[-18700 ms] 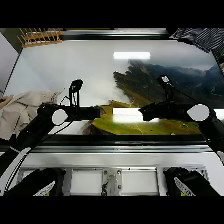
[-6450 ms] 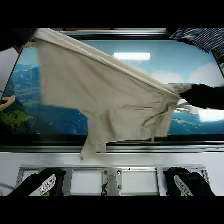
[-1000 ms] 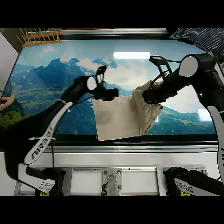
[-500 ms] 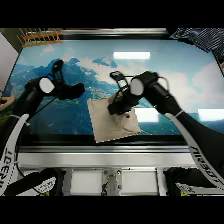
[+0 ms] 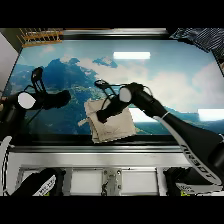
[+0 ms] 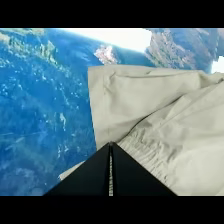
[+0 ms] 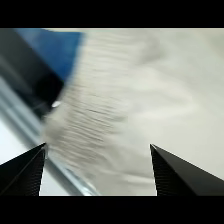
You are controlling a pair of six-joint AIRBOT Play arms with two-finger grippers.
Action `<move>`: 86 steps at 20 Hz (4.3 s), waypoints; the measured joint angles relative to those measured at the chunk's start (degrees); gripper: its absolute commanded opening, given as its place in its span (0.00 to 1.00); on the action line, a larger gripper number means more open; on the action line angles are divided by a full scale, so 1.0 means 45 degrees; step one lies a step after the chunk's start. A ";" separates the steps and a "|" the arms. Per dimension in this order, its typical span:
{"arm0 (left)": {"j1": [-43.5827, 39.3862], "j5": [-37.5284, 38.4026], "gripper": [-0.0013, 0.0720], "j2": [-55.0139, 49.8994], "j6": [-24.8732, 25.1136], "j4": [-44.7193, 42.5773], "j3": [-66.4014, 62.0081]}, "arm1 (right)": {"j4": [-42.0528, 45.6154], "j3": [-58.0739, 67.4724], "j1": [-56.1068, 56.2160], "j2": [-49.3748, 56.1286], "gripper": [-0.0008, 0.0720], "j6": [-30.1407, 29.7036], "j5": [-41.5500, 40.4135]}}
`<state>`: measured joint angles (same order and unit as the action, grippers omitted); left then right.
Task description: Fold the clothes and pants, and hang the long-sleeved shirts on hangers.
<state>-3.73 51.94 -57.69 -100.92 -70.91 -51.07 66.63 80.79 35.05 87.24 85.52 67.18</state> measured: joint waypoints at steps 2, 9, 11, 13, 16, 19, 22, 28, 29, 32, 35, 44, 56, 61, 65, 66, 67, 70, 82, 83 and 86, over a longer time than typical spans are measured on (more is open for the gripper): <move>-0.0359 -0.0107 0.02 0.0481 0.0000 0.0005 0.0714 | 0.0019 -0.1166 -0.1817 -0.0335 0.99 -0.0403 0.0121; -0.1904 -0.0597 0.02 0.1122 -0.0058 0.0092 0.2069 | -0.3332 -0.3871 -0.6645 0.0476 0.99 -0.3283 -0.0078; -0.2186 -0.0792 0.02 0.1146 -0.0238 0.0097 0.2166 | -0.4386 -0.4061 -0.6737 0.1039 0.99 -0.4114 -0.0209; -0.2356 -0.0986 0.02 0.1171 -0.0393 0.0102 0.2220 | -0.5348 -0.4153 -0.6411 0.1535 0.98 -0.4755 -0.0379; -0.2463 -0.1127 0.02 0.1180 -0.0583 0.0107 0.2244 | -0.6630 -0.4206 -0.5513 0.2074 0.86 -0.5367 -0.0879; -0.2501 -0.1195 0.02 0.1180 -0.0704 0.0136 0.2259 | -0.7140 -0.4255 -0.4755 0.2336 0.21 -0.5741 -0.1787; -0.2521 -0.1200 0.02 0.1180 -0.0976 0.0141 0.2259 | -0.7533 -0.4255 -0.4522 0.2307 0.04 -0.5926 -0.2055; -0.3211 -0.1219 0.02 0.1180 -0.1243 0.0131 0.2259 | -0.5056 -0.4255 -0.7529 0.0432 0.04 -0.4838 -0.2618; -0.3405 -0.1224 0.02 0.1180 -0.1248 0.0126 0.2259 | -0.4284 -0.4255 -0.8529 -0.0015 0.04 -0.4357 -0.2671; -0.3895 -0.1316 0.02 0.1180 -0.1365 0.0102 0.2259 | -0.2302 -0.4260 -1.1948 -0.1200 0.04 -0.2662 -0.3041; -0.4143 -0.1472 0.02 0.1180 -0.1452 0.0107 0.2259 | -0.0835 -0.4362 -1.5237 -0.2011 0.04 -0.0845 -0.3322; -0.4269 -0.2035 0.02 0.1180 -0.1676 0.0102 0.2259 | 0.1506 -0.7548 -2.0104 -0.4386 0.04 0.3939 -0.4279; -0.4269 -0.2215 0.02 0.1180 -0.1685 0.0097 0.2259 | 0.3905 -0.8412 -2.1230 -0.6407 0.90 0.3011 -0.4158; -0.4269 -0.2225 0.02 0.1180 -0.1685 0.0092 0.2259 | 0.1889 -0.7800 -2.0361 -0.7723 0.90 -0.0364 -0.4881; -0.4269 -0.2254 0.02 0.1180 -0.1685 0.0092 0.2259 | -0.2254 -0.8000 -1.7325 -0.8092 0.90 -0.3764 -0.4503; -0.4269 -0.2263 0.02 0.1180 -0.1685 0.0092 0.2259 | -0.3045 -0.8087 -1.6330 -0.8126 0.90 -0.4357 -0.4308; -0.4269 -0.2259 0.02 0.1180 -0.1685 0.0087 0.2263 | -0.3667 -0.8179 -1.5261 -0.8150 0.90 -0.4828 -0.4095; -0.4269 -0.2259 0.02 0.1180 -0.1685 0.0087 0.2259 | -0.4770 -0.8393 -1.2016 -0.8194 0.90 -0.5702 -0.3682; -0.4269 -0.2254 0.02 0.1180 -0.1685 0.0087 0.2259 | -0.5586 -0.8514 -0.7310 -0.8208 0.05 -0.6339 -0.3405; -0.4269 -0.2254 0.02 0.1180 -0.1685 0.0087 0.2263 | -0.5595 -0.8514 -0.7276 -0.8208 0.05 -0.6343 -0.3400; -0.4269 -0.2254 0.02 0.1180 -0.1685 0.0087 0.2259 | -0.5620 -0.8514 -0.7223 -0.8208 0.05 -0.6343 -0.3400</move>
<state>-22.94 41.80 -52.38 -108.51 -70.52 -40.91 41.34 42.48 2.55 50.30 56.97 51.88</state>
